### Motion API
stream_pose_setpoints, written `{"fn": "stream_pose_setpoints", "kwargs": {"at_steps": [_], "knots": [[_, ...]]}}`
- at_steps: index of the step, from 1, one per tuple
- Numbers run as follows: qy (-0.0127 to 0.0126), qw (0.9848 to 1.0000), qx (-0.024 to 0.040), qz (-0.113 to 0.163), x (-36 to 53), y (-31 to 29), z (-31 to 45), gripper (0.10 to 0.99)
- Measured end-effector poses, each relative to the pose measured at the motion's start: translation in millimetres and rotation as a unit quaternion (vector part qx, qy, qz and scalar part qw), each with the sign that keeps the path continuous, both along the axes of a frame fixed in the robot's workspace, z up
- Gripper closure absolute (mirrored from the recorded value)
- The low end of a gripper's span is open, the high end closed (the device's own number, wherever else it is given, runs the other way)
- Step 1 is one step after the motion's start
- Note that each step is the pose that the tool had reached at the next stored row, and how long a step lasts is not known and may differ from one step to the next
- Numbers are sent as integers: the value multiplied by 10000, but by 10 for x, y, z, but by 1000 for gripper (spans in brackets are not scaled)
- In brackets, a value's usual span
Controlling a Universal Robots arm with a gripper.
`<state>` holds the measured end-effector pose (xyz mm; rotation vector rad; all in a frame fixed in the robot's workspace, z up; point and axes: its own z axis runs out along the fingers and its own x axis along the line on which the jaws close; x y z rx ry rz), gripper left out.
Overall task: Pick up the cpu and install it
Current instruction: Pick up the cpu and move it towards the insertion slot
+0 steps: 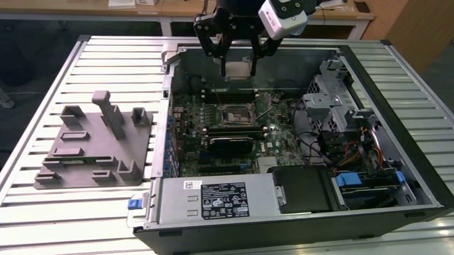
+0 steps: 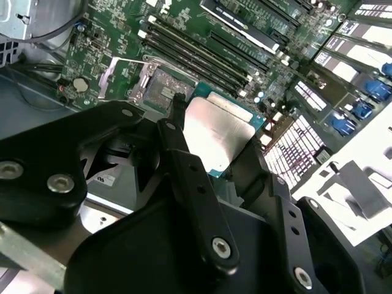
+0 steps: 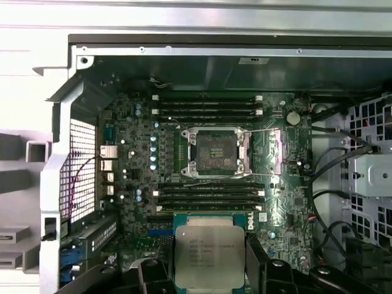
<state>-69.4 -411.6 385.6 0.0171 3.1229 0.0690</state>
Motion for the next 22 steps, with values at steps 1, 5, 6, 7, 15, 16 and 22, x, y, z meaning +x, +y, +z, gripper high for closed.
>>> {"fn": "stream_pose_setpoints", "kwargs": {"at_steps": [1,5,6,7,15,16,22], "knots": [[0,10000,0,0,8,0,-14,541],[0,10000,0,0,44,0,-71,541],[0,10000,0,0,53,0,-88,541],[0,10000,0,0,62,0,-103,541],[0,10000,-1,0,123,6,-242,541],[0,10000,0,0,127,8,-257,541],[4,10000,1,-1,153,30,-347,541]]}}
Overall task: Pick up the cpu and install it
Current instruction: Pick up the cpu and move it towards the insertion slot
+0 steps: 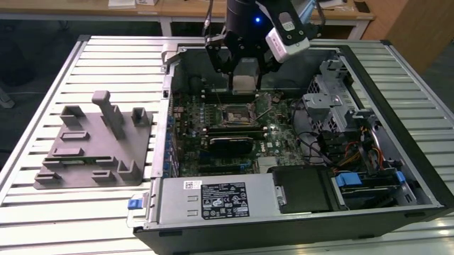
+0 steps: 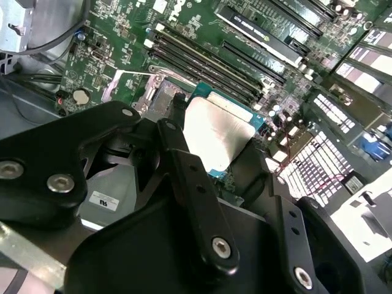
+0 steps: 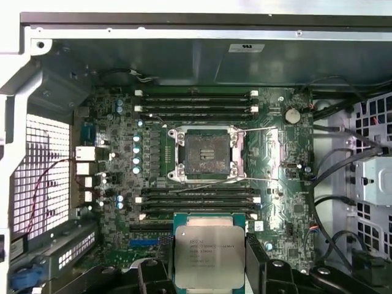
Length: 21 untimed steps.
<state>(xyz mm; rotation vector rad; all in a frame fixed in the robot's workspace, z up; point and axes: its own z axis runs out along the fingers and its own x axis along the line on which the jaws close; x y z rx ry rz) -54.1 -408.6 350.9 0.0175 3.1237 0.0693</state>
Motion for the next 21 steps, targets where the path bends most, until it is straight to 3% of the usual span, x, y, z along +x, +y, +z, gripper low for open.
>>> {"fn": "stream_pose_setpoints", "kwargs": {"at_steps": [21], "knots": [[48,10000,0,1,57,98,-370,541]]}}
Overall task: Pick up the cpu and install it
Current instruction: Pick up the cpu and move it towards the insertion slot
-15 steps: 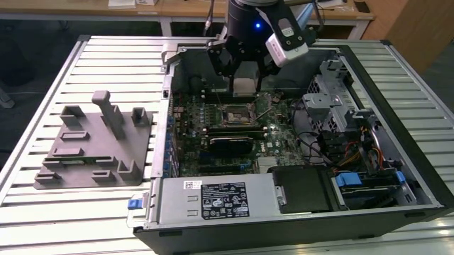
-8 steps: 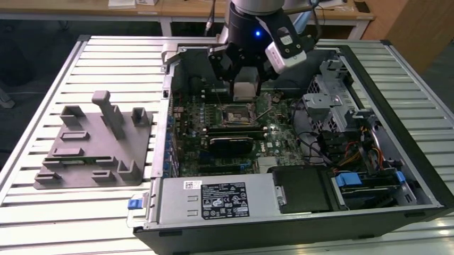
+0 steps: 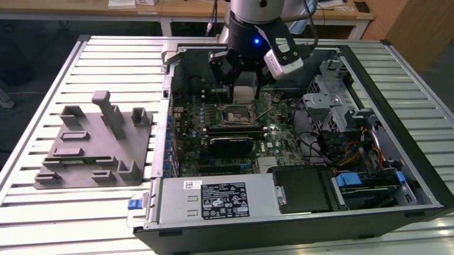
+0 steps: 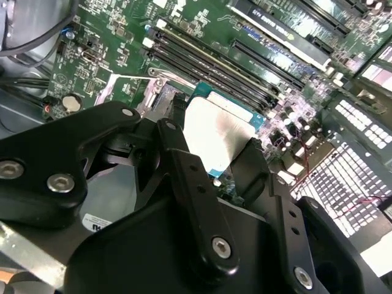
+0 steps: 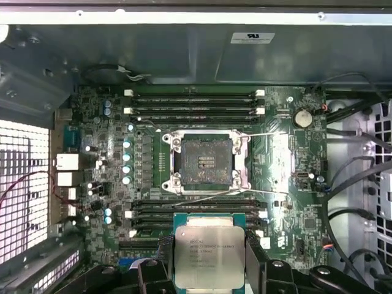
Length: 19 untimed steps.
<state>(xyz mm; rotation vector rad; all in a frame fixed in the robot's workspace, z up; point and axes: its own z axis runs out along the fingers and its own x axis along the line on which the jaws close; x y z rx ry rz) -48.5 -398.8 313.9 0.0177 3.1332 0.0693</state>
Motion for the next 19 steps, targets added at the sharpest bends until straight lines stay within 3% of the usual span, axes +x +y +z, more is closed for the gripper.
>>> {"fn": "stream_pose_setpoints", "kwargs": {"at_steps": [19], "knots": [[28,10000,0,6,1,249,-186,541]]}}
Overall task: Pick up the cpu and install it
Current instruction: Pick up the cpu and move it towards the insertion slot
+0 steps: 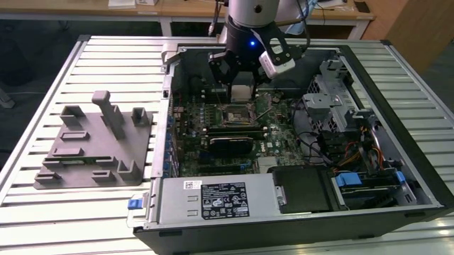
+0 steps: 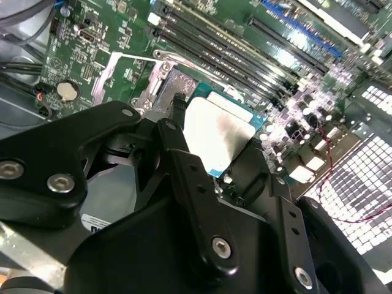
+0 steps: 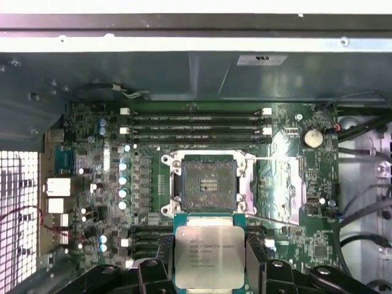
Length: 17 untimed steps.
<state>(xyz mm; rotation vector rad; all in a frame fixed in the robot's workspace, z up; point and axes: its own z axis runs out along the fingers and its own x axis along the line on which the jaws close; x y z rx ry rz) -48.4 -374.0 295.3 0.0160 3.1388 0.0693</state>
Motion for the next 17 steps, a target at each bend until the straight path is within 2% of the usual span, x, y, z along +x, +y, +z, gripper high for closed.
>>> {"fn": "stream_pose_setpoints", "kwargs": {"at_steps": [11,17], "knots": [[15,10000,0,7,0,130,-102,541],[34,10000,0,9,2,161,-165,541]]}}
